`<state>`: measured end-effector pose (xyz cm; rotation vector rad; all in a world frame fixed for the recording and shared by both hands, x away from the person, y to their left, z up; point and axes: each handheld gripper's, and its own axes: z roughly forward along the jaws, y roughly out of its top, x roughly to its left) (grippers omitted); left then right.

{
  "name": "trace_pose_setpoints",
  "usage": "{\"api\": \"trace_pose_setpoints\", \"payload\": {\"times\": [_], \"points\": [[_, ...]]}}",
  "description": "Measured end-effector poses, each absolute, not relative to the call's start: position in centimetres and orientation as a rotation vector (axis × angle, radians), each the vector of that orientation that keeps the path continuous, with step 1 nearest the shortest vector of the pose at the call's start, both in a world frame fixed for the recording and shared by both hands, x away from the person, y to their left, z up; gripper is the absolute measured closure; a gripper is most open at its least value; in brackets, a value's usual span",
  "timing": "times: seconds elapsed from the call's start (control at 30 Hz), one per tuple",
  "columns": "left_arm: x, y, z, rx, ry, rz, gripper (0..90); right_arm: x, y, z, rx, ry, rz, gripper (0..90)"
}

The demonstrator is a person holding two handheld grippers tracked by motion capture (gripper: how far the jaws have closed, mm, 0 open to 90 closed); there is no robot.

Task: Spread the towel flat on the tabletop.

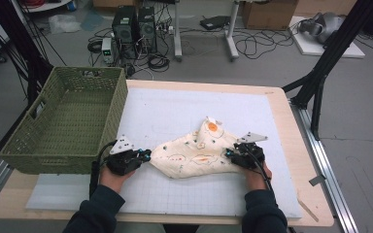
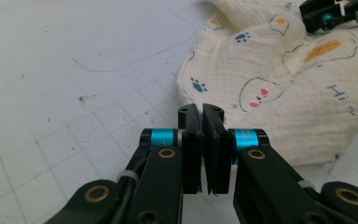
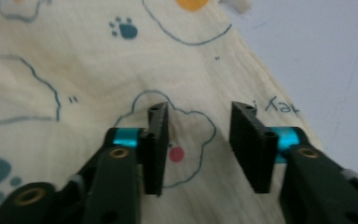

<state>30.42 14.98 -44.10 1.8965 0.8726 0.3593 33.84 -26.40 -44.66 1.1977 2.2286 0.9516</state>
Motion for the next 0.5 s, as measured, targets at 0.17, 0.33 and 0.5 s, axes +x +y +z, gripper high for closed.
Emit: {"api": "trace_pose_setpoints", "payload": {"times": [0.17, 0.33, 0.5], "points": [[29.7, 14.8, -44.1, 1.913, 0.854, 0.341, 85.8, 33.2, -26.2, -44.3, 1.086, 2.285, 0.859, 88.3], [29.3, 14.5, -44.2, 1.934, 0.839, 0.318, 85.7, 32.3, -27.9, -44.0, 1.110, 2.264, 0.778, 88.4], [29.5, 14.1, -44.1, 1.935, 0.850, 0.319, 68.8, 31.0, -30.1, -43.6, 1.160, 2.248, 0.734, 86.3]]}}
